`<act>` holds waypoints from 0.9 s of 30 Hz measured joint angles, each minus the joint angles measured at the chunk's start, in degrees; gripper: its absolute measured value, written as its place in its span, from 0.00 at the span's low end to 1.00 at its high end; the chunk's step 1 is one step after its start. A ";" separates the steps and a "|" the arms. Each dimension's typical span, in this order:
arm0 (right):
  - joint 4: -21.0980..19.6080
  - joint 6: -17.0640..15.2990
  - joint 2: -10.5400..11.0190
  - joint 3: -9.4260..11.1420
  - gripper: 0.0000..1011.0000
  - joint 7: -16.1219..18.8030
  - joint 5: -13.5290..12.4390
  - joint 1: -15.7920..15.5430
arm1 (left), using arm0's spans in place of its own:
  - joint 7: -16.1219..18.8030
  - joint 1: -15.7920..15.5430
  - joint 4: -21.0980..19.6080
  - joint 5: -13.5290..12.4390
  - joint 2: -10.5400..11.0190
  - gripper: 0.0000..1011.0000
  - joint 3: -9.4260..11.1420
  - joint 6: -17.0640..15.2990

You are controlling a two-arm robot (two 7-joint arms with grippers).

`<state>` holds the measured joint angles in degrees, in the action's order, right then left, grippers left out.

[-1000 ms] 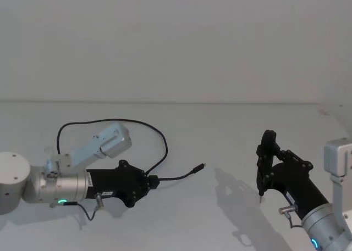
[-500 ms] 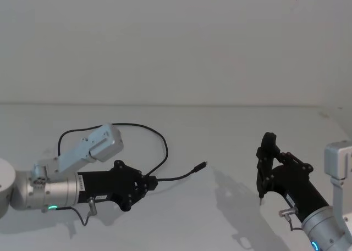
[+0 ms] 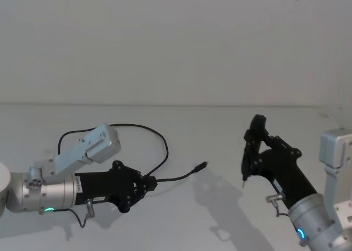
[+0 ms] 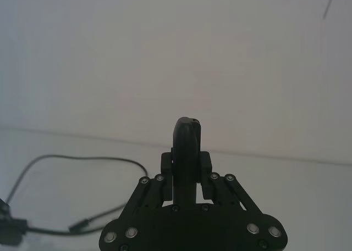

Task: Pick up the data cable with the one hand.

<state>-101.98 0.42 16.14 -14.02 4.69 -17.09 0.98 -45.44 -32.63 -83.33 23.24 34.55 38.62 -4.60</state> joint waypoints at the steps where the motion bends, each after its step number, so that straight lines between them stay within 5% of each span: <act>1: -0.04 0.02 -0.33 -0.18 0.28 0.03 -0.07 0.16 | 0.02 0.03 -0.08 0.02 0.04 0.04 -0.02 0.00; 10: 0.41 0.81 -3.27 -2.00 0.28 0.85 -0.37 2.42 | 0.13 0.30 -0.69 0.17 0.36 0.04 -0.11 -0.06; 27: 6.56 5.30 -5.30 -3.01 0.28 3.21 1.03 5.93 | 0.22 0.46 -1.09 0.30 0.56 0.04 -0.19 -0.08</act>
<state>-95.42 5.72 10.83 -17.03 7.90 -16.07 6.91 -45.22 -32.17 -84.42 23.53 35.10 38.42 -4.68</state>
